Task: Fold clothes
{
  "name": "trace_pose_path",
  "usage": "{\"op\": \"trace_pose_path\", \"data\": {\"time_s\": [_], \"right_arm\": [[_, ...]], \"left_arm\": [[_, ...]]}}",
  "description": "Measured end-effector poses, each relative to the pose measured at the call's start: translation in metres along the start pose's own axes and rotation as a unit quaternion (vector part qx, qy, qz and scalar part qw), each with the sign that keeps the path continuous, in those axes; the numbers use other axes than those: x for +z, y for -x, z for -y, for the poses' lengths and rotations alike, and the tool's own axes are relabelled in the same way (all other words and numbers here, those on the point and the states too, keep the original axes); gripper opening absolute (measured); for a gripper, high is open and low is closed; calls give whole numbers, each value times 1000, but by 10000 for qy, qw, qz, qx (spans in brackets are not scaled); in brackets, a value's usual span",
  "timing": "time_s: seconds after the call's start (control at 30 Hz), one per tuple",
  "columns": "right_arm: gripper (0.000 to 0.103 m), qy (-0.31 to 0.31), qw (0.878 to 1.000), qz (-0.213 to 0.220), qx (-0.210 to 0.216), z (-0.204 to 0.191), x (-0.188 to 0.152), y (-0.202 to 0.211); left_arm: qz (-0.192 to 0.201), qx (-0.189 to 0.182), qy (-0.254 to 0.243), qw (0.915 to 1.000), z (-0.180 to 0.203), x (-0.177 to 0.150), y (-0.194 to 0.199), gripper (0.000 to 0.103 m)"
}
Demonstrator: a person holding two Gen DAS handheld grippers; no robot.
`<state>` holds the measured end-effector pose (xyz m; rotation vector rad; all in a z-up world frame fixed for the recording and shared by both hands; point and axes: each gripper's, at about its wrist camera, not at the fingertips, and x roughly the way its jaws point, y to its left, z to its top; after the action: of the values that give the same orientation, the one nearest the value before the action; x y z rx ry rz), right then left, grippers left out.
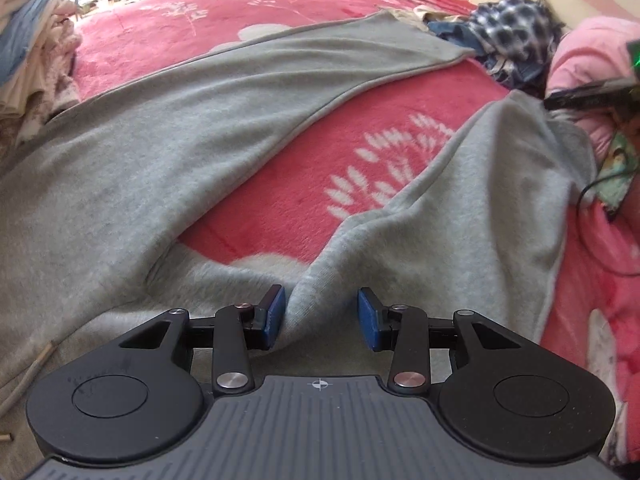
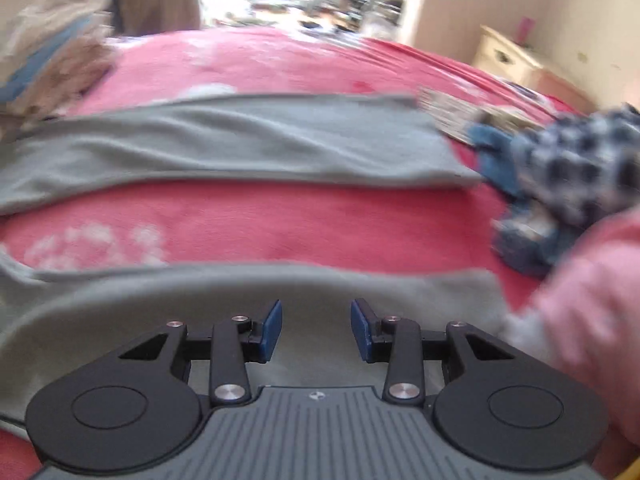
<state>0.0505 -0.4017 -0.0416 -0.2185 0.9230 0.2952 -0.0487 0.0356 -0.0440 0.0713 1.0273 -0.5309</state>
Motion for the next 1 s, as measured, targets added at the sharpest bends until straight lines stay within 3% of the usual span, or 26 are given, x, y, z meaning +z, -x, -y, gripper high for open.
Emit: {"op": "trace_pose_path", "data": {"time_s": [0.07,0.17,0.33,0.47,0.6,0.83,0.9,0.97,1.0], "right_arm": [[40,294,9977,193,588,-20,13,-7],[40,919,9825,237,1602,-66,37,-27],[40,1924,9365,-58,2930,-157,63,-55],[40,2180,9079,-417,3557,-204,73,-77],[40,1964,8910,-999,3970,-219,71,-91],[39,2050,8701,-1769,4118,-226,62,-108],[30,2162,8661,-1833,4118,-232,59,-108],[8,2378,8630,-1770,4091,-238,56,-102],[6,2560,8658,-1573,4001,-239,55,-92]], "left_arm": [[-33,-38,-105,9999,3,1,0,39],[-98,32,-179,9998,7,-3,0,39],[32,110,-116,9999,9,-13,8,39],[111,107,-137,9998,11,-19,10,39],[157,113,-435,9989,13,-24,9,40],[208,-19,-807,9965,12,-34,6,40],[224,-26,-979,9949,15,-36,6,40],[231,-28,-1110,9936,16,-37,5,40],[231,-26,-1123,9934,16,-37,5,40]]}}
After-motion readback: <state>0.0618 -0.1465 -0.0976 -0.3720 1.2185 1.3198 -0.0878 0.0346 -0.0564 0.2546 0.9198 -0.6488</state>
